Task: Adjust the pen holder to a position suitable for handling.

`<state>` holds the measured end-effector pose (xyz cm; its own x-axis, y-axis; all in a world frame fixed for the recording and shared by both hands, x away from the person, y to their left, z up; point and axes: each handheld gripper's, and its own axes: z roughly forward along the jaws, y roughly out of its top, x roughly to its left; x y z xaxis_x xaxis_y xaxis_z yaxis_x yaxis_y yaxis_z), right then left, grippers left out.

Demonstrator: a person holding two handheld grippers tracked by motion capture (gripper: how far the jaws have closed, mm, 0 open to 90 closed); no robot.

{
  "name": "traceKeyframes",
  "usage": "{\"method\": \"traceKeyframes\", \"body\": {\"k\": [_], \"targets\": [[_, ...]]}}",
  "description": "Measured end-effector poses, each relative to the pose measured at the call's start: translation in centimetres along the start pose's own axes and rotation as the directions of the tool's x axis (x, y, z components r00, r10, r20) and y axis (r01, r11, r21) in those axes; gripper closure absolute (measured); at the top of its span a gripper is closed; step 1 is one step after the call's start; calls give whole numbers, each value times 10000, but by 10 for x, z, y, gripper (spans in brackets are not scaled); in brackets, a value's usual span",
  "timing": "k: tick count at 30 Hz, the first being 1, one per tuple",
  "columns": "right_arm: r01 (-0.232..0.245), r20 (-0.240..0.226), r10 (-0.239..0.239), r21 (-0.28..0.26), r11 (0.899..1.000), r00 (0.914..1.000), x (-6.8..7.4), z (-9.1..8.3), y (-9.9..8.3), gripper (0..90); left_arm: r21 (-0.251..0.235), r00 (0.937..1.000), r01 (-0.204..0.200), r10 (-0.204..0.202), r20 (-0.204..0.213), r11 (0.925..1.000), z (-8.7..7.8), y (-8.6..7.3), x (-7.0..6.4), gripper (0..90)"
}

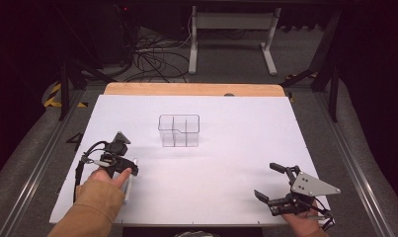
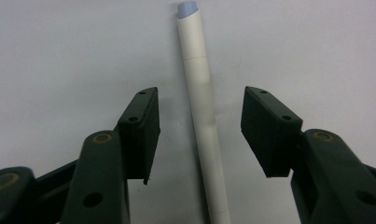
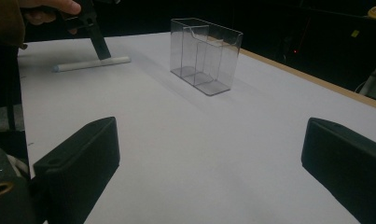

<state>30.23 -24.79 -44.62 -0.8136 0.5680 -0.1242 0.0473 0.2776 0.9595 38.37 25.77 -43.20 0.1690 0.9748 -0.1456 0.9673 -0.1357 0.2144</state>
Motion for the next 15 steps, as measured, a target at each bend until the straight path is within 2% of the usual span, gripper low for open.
{"method": "traceKeyframes", "body": {"k": [7, 15], "targets": [[43, -25, -43, -25, 10000, 10000, 1, 0, 0, 48, 92, 9998, 173, -173, 23, 9998, 2, 1, 1, 540], [48, 29, -48, -19, 10000, 10000, 1, -1, 0, 48, 103, 9999, 163, -164, 37, 9998, 6, 2, -2, 624]]}}
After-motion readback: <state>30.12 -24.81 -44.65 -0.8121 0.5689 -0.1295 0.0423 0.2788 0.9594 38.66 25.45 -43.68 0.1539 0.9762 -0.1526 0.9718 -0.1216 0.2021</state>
